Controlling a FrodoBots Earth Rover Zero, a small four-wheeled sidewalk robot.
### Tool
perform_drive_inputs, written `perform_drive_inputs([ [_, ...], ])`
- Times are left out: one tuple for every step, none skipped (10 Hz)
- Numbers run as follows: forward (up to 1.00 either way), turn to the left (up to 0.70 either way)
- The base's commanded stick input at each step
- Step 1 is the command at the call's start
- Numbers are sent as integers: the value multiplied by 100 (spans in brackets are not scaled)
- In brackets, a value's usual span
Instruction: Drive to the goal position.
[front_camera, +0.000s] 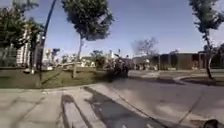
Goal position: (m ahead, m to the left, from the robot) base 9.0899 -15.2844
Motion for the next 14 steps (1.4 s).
perform_drive_inputs([
  [5,0],
  [5,-26],
  [5,-49],
  [5,-43],
  [5,-33],
  [6,-24],
  [11,-9],
  [19,-21],
  [27,-33],
  [33,-42],
  [33,-47],
  [33,-50],
  [33,-44],
  [33,0],
])
